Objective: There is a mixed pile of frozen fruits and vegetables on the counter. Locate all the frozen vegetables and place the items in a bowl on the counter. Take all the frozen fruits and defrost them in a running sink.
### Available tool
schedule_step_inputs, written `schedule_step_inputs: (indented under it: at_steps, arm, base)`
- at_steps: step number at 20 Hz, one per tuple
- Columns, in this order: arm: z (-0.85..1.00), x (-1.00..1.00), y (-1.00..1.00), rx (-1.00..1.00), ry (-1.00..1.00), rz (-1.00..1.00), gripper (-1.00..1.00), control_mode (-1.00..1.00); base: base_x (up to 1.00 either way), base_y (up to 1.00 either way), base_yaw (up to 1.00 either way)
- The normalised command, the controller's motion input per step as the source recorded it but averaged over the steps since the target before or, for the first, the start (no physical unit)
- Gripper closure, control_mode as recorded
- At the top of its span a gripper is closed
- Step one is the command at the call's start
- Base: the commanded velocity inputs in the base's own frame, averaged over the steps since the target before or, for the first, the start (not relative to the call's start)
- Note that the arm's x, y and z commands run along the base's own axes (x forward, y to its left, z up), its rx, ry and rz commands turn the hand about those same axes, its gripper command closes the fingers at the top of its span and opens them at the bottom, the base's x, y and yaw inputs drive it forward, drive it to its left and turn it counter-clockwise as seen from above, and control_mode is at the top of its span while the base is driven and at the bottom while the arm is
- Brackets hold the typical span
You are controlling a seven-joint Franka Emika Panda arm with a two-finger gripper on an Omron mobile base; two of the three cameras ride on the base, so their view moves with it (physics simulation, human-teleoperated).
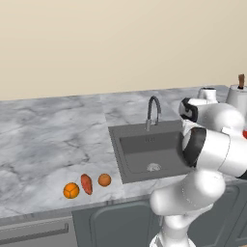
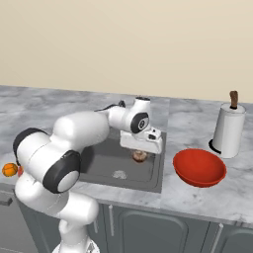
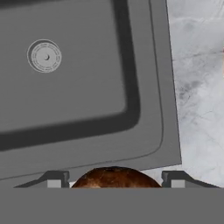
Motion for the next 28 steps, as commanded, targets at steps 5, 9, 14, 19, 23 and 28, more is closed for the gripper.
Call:
schedule_step_inputs:
  at_steps: [5, 9, 14, 19, 23, 28]
  arm:
    - [0.03, 0.02, -0.83, 0.06, -0.06, 0.00, 1.00, -1.00]
    - [0.10, 0.01, -0.72, 0.04, -0.09, 0.00, 1.00, -1.00]
    - [0.31, 0.04, -0.56, 0.00, -0.08, 0.00, 1.00, -1.00]
    - [0.05, 0.17, -0.53, 0.00, -0.08, 0.01, 1.00, -1.00]
    - [-0.25, 0.15, -0.46, -0.04, -0.06, 0.05, 1.00, -1.00]
    - [-0.29, 0.13, -0.44, -0.06, -0.04, 0.06, 1.00, -1.00]
  base:
    - [0.00, 0.00, 0.00]
    - [0.00, 0.00, 0.00]
    - [0.00, 0.00, 0.00]
    - [0.00, 0.00, 0.00]
    - [0.00, 0.00, 0.00]
    - [0.00, 0.00, 0.00]
